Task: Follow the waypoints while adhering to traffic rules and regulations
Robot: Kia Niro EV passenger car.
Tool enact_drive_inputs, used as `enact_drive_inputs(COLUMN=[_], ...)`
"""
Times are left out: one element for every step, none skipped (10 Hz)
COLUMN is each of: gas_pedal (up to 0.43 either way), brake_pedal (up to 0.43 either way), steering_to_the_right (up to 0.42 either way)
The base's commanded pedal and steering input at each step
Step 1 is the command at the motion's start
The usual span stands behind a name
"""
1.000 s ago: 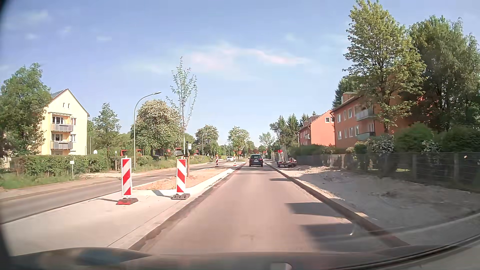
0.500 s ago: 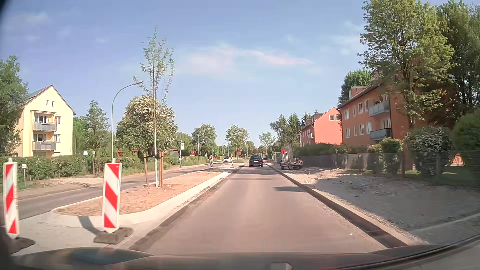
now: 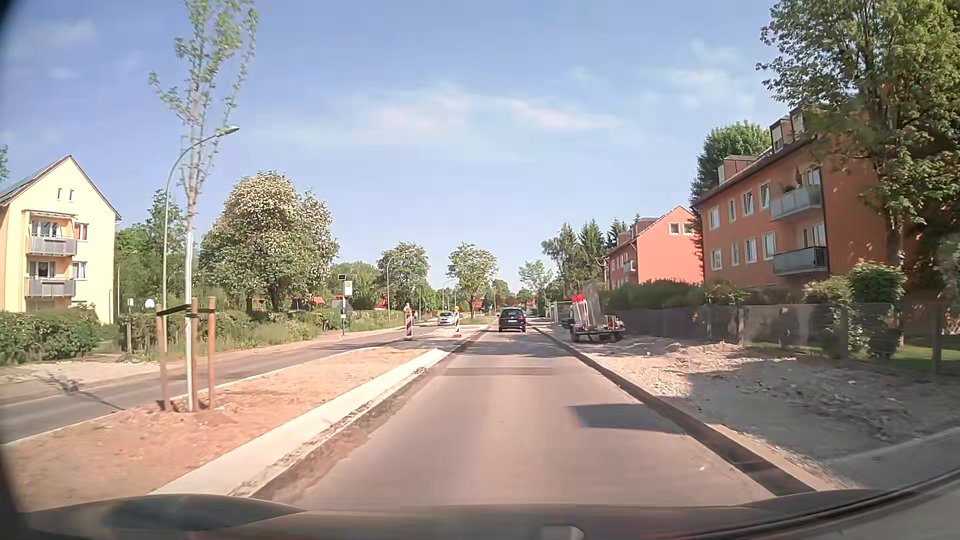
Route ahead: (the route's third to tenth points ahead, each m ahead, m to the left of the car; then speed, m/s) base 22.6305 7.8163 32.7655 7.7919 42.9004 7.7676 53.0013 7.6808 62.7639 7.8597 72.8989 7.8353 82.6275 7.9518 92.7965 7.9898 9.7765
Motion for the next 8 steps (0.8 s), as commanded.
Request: enact_drive_inputs(gas_pedal=[0.047, 0.0, 0.0, 0.0, 0.0, 0.0, 0.0, 0.0], brake_pedal=[0.0, 0.0, 0.0, 0.0, 0.0, 0.0, 0.0, 0.0], steering_to_the_right=[-0.002, -0.002, -0.002, -0.002, -0.002, -0.002, -0.002, -0.002])
